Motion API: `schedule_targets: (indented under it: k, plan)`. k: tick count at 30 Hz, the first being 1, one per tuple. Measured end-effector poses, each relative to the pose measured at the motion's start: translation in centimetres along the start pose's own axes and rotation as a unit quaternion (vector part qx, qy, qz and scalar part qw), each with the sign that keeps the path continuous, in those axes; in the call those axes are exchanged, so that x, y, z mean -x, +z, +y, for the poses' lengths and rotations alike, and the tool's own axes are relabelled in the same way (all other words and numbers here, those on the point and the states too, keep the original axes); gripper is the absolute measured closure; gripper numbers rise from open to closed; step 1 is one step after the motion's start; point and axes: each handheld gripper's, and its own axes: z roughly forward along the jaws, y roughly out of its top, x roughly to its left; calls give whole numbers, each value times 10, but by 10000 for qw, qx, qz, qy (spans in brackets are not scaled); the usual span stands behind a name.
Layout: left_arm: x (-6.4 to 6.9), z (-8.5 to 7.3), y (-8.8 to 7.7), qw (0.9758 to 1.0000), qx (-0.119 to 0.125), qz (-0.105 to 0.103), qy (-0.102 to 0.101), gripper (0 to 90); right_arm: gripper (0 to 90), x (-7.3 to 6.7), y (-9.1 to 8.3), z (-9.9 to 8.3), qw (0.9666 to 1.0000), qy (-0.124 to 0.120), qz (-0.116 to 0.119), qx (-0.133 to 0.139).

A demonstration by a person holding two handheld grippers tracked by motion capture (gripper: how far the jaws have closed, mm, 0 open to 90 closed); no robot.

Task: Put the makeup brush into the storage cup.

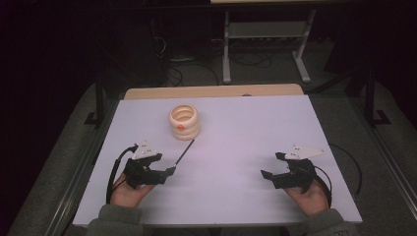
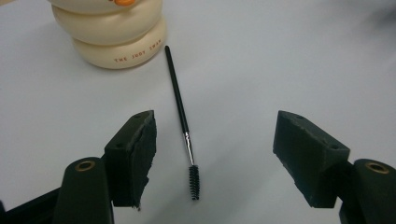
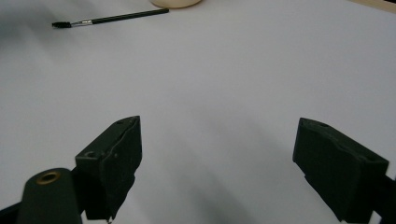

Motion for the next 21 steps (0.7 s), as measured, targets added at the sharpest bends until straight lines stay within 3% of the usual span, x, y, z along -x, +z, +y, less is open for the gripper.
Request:
schedule_targets:
  k: [4,9,21]
  plan:
    - [-5,7,6,9999,-121,9,15,314,146,1,0,0,10000,-5,-8,5]
    - [-11,14,15,9998,-168,-5,-109,328,146,2,-1,1,10000,-4,-20,27]
    - [-23,25,39,9980,-568,-6,-283,409,146,2,-2,1,10000,1,-11,28]
